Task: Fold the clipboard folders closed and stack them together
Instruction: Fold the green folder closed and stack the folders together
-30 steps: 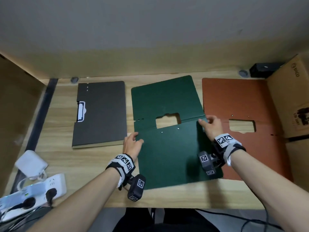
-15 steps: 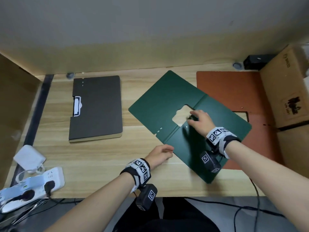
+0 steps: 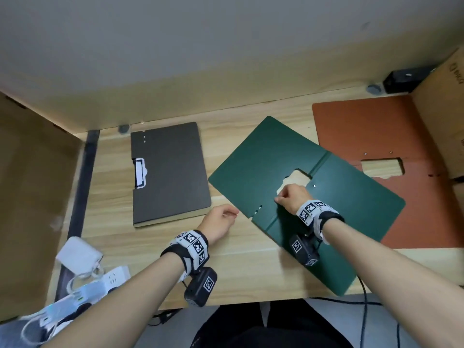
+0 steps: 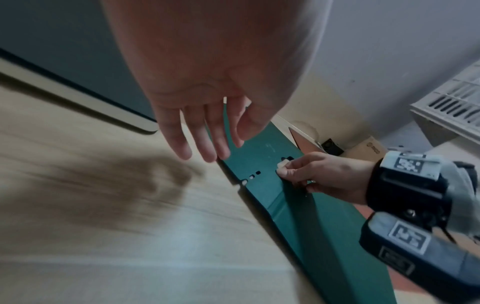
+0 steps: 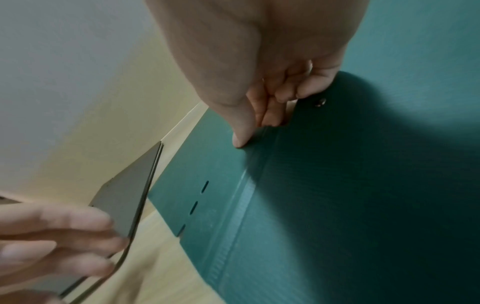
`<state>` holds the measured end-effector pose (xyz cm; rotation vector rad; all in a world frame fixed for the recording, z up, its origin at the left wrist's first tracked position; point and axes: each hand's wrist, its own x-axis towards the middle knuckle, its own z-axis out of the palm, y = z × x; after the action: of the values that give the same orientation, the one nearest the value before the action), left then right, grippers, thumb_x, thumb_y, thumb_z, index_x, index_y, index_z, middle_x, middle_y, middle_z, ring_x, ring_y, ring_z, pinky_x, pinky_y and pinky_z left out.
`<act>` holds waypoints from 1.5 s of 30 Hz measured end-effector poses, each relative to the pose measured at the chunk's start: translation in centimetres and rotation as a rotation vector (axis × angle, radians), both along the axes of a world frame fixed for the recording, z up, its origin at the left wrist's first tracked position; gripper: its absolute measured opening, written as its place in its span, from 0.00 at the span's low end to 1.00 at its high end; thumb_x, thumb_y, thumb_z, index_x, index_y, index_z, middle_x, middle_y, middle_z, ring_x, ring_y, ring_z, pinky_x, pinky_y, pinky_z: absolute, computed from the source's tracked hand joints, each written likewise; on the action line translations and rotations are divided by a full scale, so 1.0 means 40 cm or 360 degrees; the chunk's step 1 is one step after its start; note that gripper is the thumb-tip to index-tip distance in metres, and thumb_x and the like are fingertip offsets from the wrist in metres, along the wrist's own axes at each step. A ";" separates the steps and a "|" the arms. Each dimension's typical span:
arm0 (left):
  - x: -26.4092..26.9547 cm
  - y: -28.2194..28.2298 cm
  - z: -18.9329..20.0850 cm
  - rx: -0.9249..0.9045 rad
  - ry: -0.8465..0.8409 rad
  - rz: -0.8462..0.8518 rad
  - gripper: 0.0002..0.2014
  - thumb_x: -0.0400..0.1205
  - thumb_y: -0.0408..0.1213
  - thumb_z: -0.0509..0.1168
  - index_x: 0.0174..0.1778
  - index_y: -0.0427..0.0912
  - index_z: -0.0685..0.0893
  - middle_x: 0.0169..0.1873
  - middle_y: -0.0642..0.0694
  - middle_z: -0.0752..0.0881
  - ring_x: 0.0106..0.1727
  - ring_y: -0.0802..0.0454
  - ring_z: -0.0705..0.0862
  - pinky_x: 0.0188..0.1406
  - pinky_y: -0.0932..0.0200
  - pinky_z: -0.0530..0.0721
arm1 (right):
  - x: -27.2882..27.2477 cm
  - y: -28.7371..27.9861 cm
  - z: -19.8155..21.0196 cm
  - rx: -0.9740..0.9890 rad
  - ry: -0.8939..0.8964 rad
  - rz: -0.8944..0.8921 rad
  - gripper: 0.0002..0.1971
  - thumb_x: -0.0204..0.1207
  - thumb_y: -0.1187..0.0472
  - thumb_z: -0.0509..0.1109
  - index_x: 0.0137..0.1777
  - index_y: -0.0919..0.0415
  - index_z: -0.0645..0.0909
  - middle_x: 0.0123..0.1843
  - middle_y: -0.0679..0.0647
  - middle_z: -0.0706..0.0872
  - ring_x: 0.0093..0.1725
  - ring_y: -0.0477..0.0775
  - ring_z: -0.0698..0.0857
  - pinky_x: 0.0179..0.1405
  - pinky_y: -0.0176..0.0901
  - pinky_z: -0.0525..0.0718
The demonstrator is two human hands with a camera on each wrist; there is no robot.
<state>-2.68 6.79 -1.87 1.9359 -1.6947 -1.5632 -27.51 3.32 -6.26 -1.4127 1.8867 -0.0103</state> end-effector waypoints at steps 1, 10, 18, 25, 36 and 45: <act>0.005 -0.005 0.002 -0.0120 -0.0110 -0.0150 0.15 0.82 0.30 0.62 0.63 0.46 0.84 0.60 0.47 0.86 0.60 0.50 0.83 0.64 0.57 0.79 | -0.001 0.002 0.005 0.0004 -0.0008 0.0016 0.10 0.75 0.51 0.73 0.40 0.57 0.84 0.46 0.57 0.89 0.52 0.59 0.85 0.47 0.43 0.79; -0.031 -0.060 -0.016 -0.0791 -0.0865 -0.1632 0.57 0.70 0.12 0.59 0.86 0.55 0.38 0.87 0.42 0.37 0.88 0.42 0.42 0.84 0.35 0.49 | -0.056 0.024 0.103 -0.0087 -0.0049 0.0209 0.08 0.75 0.51 0.75 0.46 0.54 0.83 0.45 0.50 0.86 0.47 0.52 0.83 0.49 0.44 0.79; -0.070 -0.062 0.017 -0.1142 -0.0858 -0.1478 0.56 0.72 0.21 0.69 0.87 0.52 0.38 0.87 0.42 0.39 0.88 0.42 0.42 0.82 0.30 0.53 | -0.078 0.015 0.193 -0.0261 0.0045 0.0404 0.07 0.76 0.51 0.74 0.45 0.45 0.76 0.47 0.54 0.83 0.51 0.54 0.77 0.48 0.43 0.71; 0.019 -0.061 0.096 -0.0781 -0.0872 -0.1018 0.48 0.76 0.19 0.63 0.87 0.51 0.48 0.87 0.42 0.42 0.88 0.42 0.45 0.82 0.27 0.52 | 0.051 -0.056 0.261 -0.0436 -0.0008 0.0578 0.18 0.78 0.50 0.70 0.64 0.56 0.81 0.60 0.56 0.82 0.65 0.58 0.72 0.68 0.52 0.73; 0.104 -0.063 0.227 -0.0447 -0.0926 -0.0486 0.39 0.80 0.21 0.60 0.86 0.50 0.59 0.86 0.42 0.57 0.87 0.40 0.53 0.81 0.26 0.54 | 0.044 0.018 0.308 -0.0331 0.0074 0.0996 0.45 0.73 0.43 0.74 0.85 0.50 0.56 0.87 0.49 0.57 0.85 0.54 0.56 0.82 0.55 0.62; 0.145 -0.178 0.432 -0.0746 -0.0752 -0.0431 0.33 0.73 0.20 0.57 0.69 0.55 0.84 0.69 0.43 0.84 0.73 0.40 0.78 0.72 0.48 0.76 | -0.010 -0.074 0.499 -0.1094 0.0081 0.0649 0.12 0.82 0.54 0.68 0.62 0.50 0.88 0.58 0.53 0.92 0.59 0.59 0.88 0.53 0.44 0.80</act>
<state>3.12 -0.33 15.42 1.9698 -2.3257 -0.6755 -27.90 0.37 13.71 -2.2558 1.6651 -0.4640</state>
